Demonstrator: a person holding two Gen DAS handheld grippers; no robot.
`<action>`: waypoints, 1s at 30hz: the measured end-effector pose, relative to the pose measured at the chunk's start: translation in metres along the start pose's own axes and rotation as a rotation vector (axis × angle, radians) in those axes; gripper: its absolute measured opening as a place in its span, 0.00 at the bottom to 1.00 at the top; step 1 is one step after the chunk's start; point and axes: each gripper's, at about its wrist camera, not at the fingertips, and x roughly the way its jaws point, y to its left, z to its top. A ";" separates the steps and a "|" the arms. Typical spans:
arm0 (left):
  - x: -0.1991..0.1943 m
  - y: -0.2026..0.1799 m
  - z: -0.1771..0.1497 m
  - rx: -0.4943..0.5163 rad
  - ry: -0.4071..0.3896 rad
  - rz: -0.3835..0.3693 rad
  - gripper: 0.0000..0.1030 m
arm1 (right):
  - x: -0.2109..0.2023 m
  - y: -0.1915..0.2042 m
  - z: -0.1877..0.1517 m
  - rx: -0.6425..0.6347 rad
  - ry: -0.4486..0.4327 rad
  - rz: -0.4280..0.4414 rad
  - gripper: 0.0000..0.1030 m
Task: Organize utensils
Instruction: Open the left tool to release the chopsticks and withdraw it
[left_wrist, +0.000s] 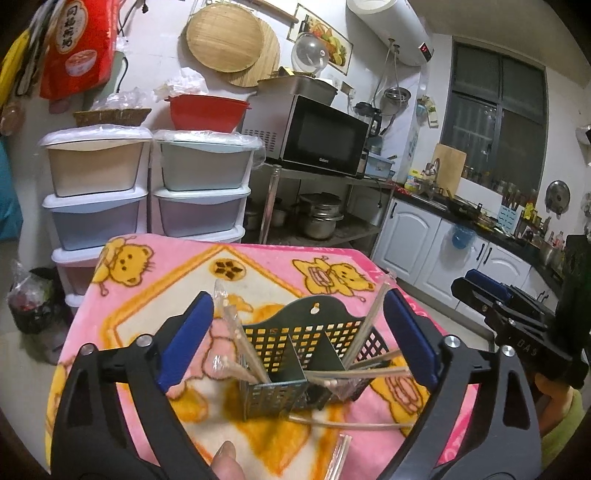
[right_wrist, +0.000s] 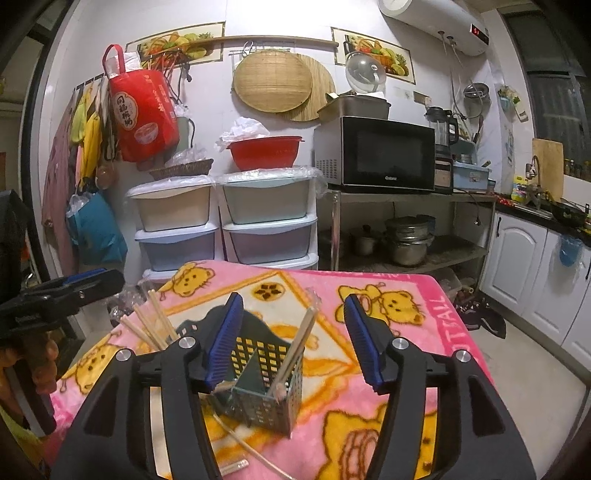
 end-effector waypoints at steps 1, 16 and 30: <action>-0.002 0.000 -0.001 -0.002 -0.002 -0.005 0.88 | -0.002 0.000 -0.001 -0.001 0.001 0.000 0.54; -0.026 -0.006 -0.020 0.000 -0.013 -0.013 0.90 | -0.028 0.003 -0.020 -0.015 0.016 0.000 0.56; -0.061 -0.005 -0.060 -0.012 0.020 -0.027 0.89 | -0.040 -0.002 -0.046 -0.005 0.069 -0.017 0.56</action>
